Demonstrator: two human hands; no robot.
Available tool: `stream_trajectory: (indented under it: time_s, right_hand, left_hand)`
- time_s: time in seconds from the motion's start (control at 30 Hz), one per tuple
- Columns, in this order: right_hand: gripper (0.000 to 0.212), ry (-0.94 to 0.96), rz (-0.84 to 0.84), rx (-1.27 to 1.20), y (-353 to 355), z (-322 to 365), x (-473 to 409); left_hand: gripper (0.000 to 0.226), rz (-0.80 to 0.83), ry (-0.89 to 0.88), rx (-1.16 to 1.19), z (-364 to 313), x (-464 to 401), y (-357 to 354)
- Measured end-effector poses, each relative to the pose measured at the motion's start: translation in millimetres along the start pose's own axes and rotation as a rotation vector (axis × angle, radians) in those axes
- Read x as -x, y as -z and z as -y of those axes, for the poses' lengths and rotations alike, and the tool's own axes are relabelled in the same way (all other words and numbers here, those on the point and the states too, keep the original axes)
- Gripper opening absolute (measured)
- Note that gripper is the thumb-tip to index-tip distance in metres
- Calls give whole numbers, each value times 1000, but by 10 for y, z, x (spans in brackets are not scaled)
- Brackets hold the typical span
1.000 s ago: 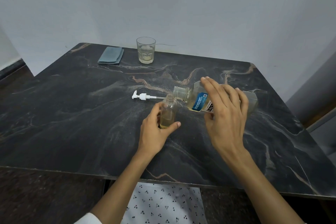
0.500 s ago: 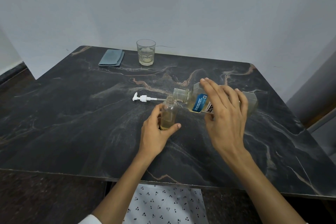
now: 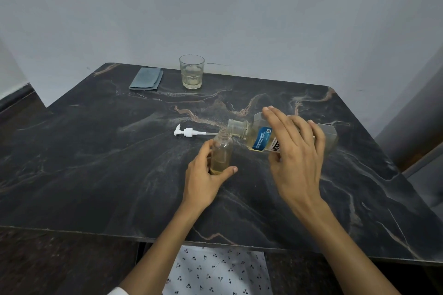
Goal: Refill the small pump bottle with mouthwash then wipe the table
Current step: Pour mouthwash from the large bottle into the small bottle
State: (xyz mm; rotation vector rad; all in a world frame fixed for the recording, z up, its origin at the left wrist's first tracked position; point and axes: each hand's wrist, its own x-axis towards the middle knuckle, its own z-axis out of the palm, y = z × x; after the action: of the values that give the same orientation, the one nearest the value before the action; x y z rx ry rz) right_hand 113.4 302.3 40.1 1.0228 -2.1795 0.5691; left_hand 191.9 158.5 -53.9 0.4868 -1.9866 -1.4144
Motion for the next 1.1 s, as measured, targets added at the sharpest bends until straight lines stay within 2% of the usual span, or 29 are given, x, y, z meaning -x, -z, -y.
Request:
stream_trajectory:
  time_s: [1.1]
  right_hand:
    - [95,-7,8,10,-4,2,14]
  left_hand:
    - [64,13,15,16,-16,3,-2]
